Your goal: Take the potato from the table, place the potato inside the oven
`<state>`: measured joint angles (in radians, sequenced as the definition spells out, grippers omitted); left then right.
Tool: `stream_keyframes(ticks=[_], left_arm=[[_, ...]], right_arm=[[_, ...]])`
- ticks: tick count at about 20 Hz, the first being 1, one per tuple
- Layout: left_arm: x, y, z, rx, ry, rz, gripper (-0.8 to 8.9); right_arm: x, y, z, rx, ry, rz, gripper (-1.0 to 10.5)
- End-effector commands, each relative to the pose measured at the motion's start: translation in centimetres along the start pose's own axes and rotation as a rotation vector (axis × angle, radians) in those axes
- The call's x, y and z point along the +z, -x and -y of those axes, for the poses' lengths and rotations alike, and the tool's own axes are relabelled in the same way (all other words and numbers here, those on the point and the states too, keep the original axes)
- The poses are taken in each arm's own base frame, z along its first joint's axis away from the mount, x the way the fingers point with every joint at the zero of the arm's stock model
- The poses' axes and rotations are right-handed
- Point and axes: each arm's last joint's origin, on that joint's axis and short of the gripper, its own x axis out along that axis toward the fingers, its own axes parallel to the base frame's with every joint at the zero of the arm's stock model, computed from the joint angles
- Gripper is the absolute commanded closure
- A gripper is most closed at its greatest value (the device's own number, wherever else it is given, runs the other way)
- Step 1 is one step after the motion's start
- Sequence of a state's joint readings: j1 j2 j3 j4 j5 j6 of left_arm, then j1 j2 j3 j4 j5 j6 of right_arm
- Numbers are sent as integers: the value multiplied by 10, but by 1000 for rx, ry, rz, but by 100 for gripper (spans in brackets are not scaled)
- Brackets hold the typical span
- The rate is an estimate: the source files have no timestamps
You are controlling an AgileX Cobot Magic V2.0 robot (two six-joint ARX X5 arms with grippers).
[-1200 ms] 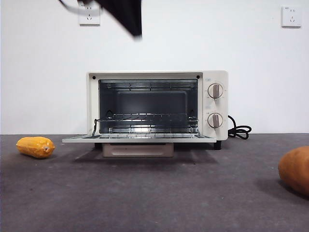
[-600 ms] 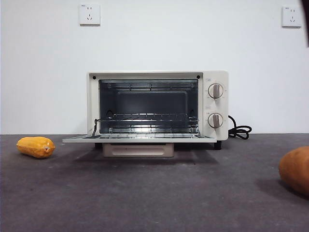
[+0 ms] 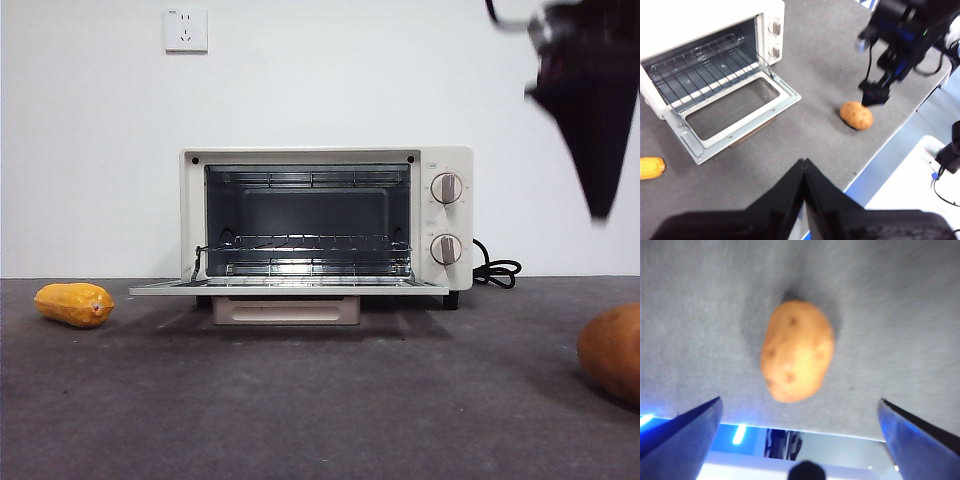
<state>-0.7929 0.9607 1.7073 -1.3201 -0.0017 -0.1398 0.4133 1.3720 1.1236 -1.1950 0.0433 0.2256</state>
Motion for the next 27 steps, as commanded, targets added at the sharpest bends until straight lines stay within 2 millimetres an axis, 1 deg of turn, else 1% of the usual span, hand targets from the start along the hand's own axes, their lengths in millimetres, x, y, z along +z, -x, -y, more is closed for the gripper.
stream_keyframes(ticks=[1, 4, 8, 11, 15, 17, 18, 20, 21, 22, 24, 26, 27], left_arm=[[-2, 5, 0, 0, 8, 18, 819], [-2, 7, 0, -1, 8, 23, 819], [-2, 7, 0, -1, 8, 23, 819], [-1, 4, 0, 0, 8, 16, 819], [-1, 3, 0, 0, 7, 12, 819], [-1, 3, 0, 0, 8, 12, 819], [-1, 3, 0, 0, 8, 13, 819], [-1, 3, 0, 0, 8, 13, 819], [-1, 3, 0, 0, 7, 13, 819], [-1, 3, 0, 0, 7, 13, 819], [-1, 3, 0, 0, 7, 13, 819], [-1, 3, 0, 0, 7, 13, 819], [-1, 3, 0, 0, 7, 13, 819]], right_arm=[[-6, -32, -1, 18, -16, -20, 398], [-8, -53, -2, 35, -45, 22, 398], [-8, -63, -2, 78, -70, 57, 398], [-4, -72, -3, 76, -91, 81, 411], [3, -96, -6, 53, -91, 4, 411], [5, -103, -7, 50, -91, -6, 429], [6, -103, -7, 51, -92, -5, 523], [5, -103, -7, 50, -92, -9, 826], [4, -102, -7, 47, -91, -19, 926], [3, -101, -6, 47, -91, -23, 920], [1, -89, -9, 67, -85, -16, 918], [6, -64, -16, 136, -61, 51, 918], [11, -46, -22, 196, -44, 114, 918]])
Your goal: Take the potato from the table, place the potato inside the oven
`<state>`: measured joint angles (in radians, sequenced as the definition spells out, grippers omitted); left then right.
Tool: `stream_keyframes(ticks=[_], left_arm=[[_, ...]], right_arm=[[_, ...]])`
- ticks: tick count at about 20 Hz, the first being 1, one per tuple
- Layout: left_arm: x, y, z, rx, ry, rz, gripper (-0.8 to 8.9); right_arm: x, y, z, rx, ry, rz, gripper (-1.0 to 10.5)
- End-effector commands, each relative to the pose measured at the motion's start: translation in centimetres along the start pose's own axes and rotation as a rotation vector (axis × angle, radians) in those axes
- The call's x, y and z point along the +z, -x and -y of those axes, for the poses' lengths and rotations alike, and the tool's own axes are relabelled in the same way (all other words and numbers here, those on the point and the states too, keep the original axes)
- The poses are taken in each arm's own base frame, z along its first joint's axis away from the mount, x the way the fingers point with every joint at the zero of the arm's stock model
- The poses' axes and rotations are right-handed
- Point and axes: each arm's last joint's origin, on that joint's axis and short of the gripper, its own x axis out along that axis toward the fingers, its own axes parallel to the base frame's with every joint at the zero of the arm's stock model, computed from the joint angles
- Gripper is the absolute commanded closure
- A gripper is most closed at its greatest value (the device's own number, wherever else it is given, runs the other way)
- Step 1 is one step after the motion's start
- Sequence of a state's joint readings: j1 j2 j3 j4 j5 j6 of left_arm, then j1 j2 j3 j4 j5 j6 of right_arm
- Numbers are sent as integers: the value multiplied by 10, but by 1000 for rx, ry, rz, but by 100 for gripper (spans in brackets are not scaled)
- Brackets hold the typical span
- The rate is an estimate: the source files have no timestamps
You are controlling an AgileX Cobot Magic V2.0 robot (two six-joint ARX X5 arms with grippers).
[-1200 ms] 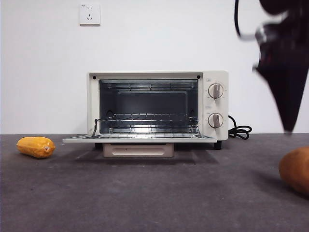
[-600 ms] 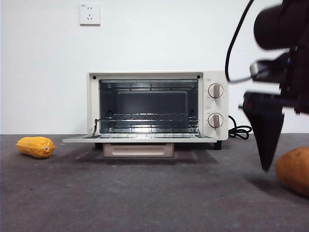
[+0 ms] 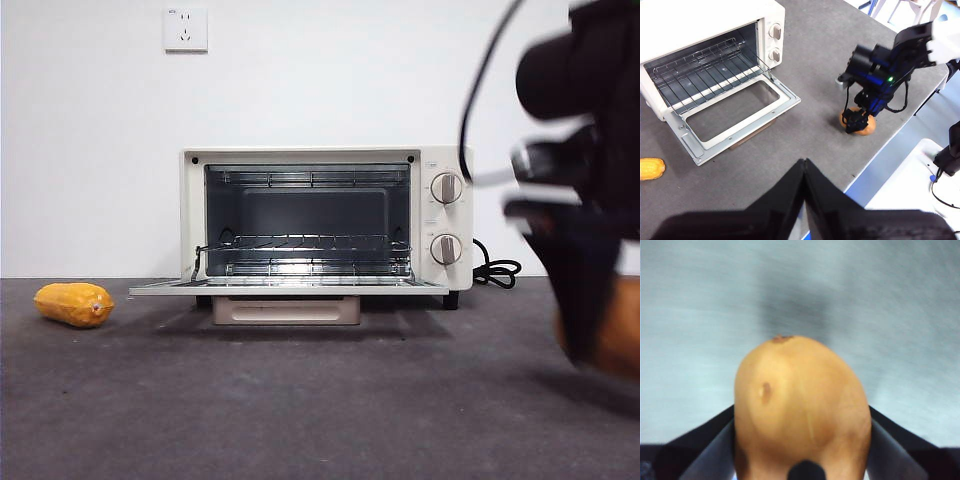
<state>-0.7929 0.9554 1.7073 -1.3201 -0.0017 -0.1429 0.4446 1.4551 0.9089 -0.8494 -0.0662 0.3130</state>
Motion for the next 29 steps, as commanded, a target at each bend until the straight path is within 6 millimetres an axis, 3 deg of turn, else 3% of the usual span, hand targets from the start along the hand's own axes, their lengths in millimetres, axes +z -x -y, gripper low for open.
stream_keyframes(ticks=[1, 5, 9, 11, 16, 24, 29], left_arm=[[0, 1, 0, 2, 3, 8, 819], [-1, 3, 0, 1, -15, 13, 819], [-5, 14, -2, 43, -38, 50, 819], [-9, 22, -6, 151, -60, 84, 818], [-14, 36, -13, 380, -83, 135, 818], [-16, 44, -18, 558, -144, 145, 818], [-16, 44, -19, 581, -159, 141, 818]], right_arm=[[15, 38, -18, 131, 38, 154, 917], [52, 96, -46, 302, 104, 493, 917], [78, 114, -59, 413, 72, 641, 918], [90, 108, -67, 449, 89, 622, 917], [127, 71, -88, 458, 58, 571, 917], [185, 20, -115, 433, 29, 609, 918], [208, -6, -123, 397, 20, 579, 917]])
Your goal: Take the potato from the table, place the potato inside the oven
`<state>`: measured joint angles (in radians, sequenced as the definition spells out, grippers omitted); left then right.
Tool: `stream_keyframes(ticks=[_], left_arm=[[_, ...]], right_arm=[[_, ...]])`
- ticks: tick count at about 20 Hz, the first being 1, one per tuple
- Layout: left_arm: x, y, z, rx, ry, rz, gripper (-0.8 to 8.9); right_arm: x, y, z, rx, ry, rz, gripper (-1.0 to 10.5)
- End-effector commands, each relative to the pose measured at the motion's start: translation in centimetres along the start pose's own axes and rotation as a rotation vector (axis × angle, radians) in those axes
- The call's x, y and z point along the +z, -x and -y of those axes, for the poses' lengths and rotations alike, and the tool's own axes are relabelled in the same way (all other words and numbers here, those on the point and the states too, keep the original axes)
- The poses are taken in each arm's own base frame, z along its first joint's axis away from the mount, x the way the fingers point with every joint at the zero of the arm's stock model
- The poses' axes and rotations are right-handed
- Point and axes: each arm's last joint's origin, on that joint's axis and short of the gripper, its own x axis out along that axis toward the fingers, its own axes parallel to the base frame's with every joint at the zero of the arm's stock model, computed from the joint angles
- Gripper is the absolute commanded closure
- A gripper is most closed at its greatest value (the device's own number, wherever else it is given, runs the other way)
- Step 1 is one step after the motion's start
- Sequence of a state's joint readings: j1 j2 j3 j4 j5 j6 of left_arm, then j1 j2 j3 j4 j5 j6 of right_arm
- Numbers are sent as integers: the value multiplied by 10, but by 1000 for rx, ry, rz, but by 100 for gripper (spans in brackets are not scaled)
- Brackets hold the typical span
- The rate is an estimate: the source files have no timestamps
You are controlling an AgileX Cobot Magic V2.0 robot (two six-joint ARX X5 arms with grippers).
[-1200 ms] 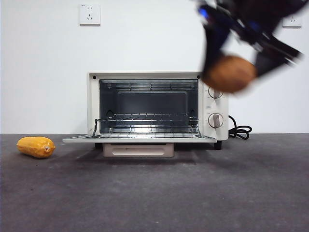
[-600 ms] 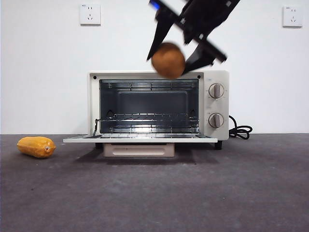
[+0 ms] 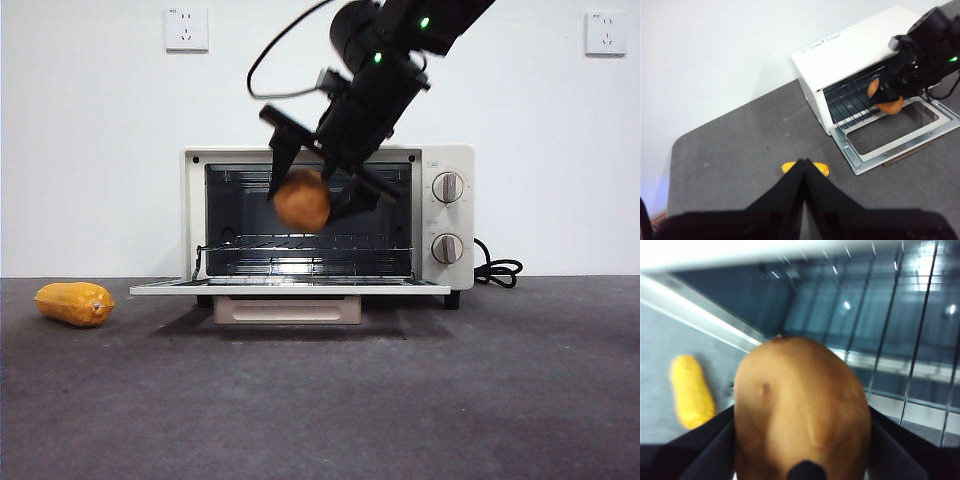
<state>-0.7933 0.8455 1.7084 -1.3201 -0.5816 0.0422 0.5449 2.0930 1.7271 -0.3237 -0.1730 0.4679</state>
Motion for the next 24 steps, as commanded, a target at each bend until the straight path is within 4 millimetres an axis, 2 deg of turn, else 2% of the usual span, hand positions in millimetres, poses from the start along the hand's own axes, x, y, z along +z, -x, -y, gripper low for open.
stream_keyframes(ticks=[1, 5, 13, 24], left_arm=[[0, 1, -2, 24, -14, 6, 818], [0, 1, -3, 78, -43, 2, 818], [0, 1, -3, 77, -62, 1, 818], [0, 2, -3, 74, -61, 2, 818]], right_arm=[[0, -13, 0, -22, 0, 8, 917], [4, -16, 2, -78, 6, 65, 917], [3, -25, 6, -117, 2, 108, 918], [7, -25, 8, -184, -1, 174, 917]])
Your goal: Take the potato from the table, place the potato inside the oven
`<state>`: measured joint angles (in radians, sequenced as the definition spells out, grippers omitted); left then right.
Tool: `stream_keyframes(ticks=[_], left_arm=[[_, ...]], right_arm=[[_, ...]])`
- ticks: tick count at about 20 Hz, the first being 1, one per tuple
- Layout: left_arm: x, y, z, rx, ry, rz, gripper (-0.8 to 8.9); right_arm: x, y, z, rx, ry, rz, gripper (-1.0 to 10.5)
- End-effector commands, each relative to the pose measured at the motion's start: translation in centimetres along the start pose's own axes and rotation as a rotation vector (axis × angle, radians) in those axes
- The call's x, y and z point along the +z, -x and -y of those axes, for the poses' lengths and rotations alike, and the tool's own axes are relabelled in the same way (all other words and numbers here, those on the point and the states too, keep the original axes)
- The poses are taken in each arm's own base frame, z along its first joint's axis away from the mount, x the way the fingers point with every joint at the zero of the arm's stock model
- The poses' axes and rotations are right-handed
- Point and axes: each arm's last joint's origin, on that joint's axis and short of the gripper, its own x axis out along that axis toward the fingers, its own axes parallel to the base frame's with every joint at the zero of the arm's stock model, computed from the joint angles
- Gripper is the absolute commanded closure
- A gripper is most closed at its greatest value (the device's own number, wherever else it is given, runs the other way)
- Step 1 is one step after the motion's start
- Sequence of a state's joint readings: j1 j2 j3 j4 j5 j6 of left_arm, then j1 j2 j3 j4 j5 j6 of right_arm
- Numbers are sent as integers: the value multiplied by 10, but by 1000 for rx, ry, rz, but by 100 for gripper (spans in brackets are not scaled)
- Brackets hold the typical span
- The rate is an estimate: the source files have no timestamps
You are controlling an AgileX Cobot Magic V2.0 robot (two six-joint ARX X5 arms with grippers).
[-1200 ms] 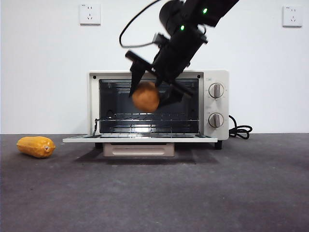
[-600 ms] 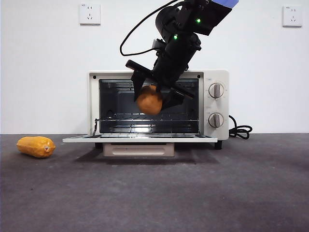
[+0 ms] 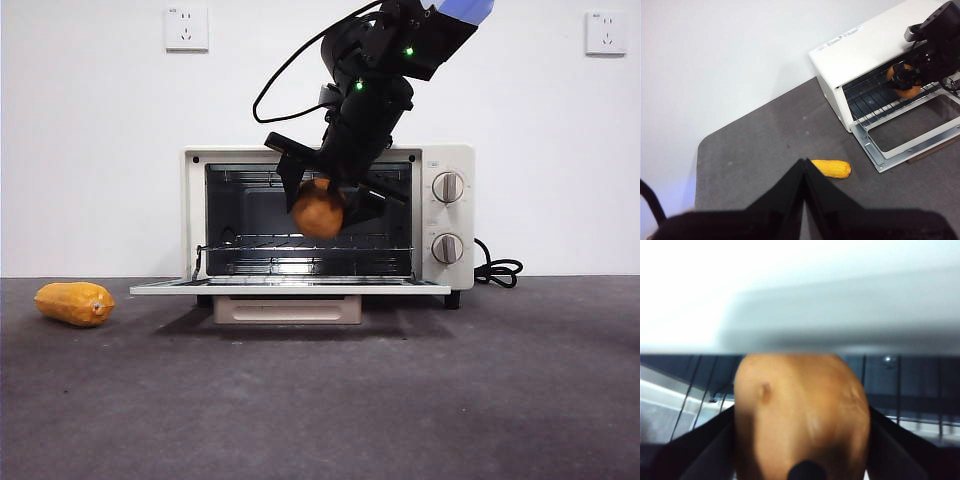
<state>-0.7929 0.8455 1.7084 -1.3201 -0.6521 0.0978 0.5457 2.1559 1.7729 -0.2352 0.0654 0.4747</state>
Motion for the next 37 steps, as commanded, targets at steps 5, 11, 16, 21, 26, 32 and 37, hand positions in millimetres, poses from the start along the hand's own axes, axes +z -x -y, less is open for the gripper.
stream_keyframes(ticks=[5, 11, 16, 21, 26, 32, 37], left_arm=[[0, 1, -1, 3, -5, 6, 818], [0, 1, -1, 3, -5, 6, 818], [0, 1, -1, 3, -5, 6, 818], [0, 1, -1, 3, -5, 6, 818], [0, 1, -1, 3, -6, 6, 818], [0, 1, -1, 3, -6, 6, 818], [0, 1, -1, 3, -6, 6, 818]], right_arm=[[-1, -7, 0, -10, -3, 42, 917], [-5, -12, 1, -16, -6, 31, 917], [-13, -23, 4, -23, -21, 10, 916], [-17, -26, 6, -23, -19, -12, 897], [-18, -26, 5, -23, -19, -14, 608], [-13, -21, -1, -13, -12, -1, 379], [-6, 4, -11, -74, 7, -12, 379]])
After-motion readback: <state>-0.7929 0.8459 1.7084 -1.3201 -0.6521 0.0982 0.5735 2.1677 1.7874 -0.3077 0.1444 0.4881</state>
